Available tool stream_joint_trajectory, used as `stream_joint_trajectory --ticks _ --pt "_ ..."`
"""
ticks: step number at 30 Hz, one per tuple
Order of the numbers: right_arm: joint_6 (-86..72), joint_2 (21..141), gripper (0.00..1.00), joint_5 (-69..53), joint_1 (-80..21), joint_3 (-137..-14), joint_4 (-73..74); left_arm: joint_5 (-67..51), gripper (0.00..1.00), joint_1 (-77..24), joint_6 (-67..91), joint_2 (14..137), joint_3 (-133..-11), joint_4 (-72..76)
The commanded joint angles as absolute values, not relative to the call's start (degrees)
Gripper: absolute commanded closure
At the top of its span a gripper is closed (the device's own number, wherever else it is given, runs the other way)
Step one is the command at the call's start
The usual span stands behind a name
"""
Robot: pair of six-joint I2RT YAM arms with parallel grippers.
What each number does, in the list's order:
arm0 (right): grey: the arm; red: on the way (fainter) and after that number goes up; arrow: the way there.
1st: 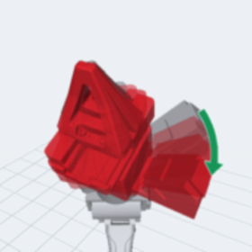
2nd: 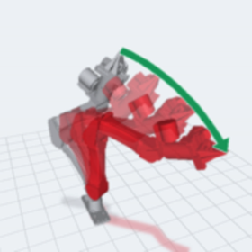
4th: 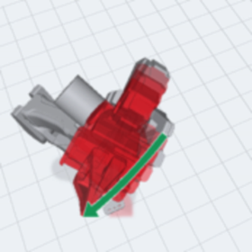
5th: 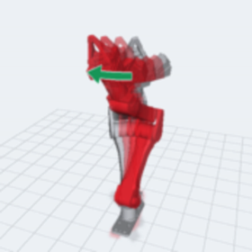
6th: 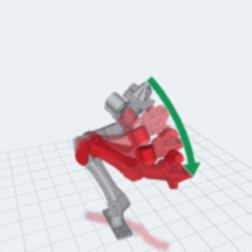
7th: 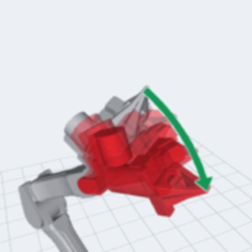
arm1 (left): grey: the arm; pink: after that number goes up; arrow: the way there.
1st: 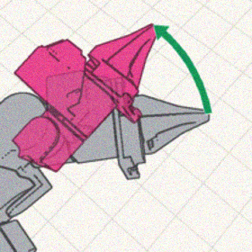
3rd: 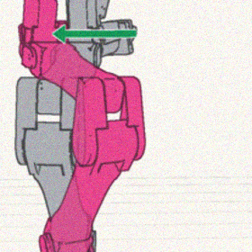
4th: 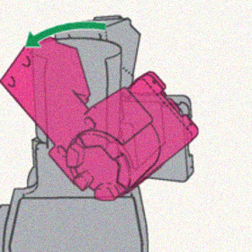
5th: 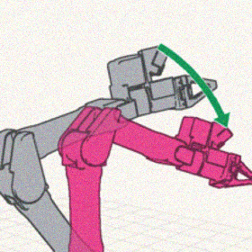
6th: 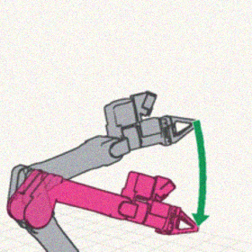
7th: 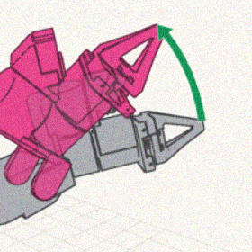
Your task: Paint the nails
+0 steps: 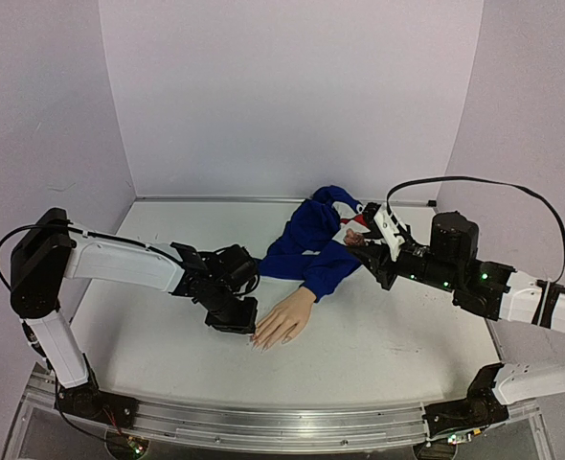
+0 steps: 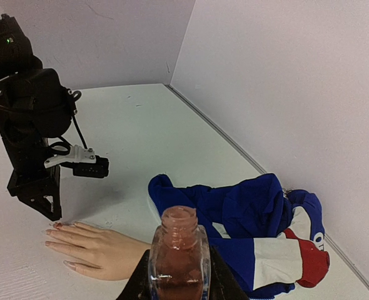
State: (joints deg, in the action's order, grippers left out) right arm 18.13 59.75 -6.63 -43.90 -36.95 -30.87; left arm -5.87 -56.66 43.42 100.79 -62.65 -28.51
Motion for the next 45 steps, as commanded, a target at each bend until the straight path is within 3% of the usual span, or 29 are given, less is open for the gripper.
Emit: stream_joint_trajectory --ticks 1,29,45 --pt "17.40 59.38 1.00 -7.38 -43.59 -37.96 -34.63 -5.56 1.00 -56.29 43.76 100.08 -63.05 -28.78" --pt "17.40 59.41 1.00 -7.39 -43.61 -37.71 -34.69 -0.53 1.00 -56.87 44.05 92.32 -59.11 -27.36" --pt "17.31 59.28 1.00 -7.21 -43.61 -37.62 -34.63 -3.03 1.00 -56.91 40.95 97.03 -63.53 -25.84"
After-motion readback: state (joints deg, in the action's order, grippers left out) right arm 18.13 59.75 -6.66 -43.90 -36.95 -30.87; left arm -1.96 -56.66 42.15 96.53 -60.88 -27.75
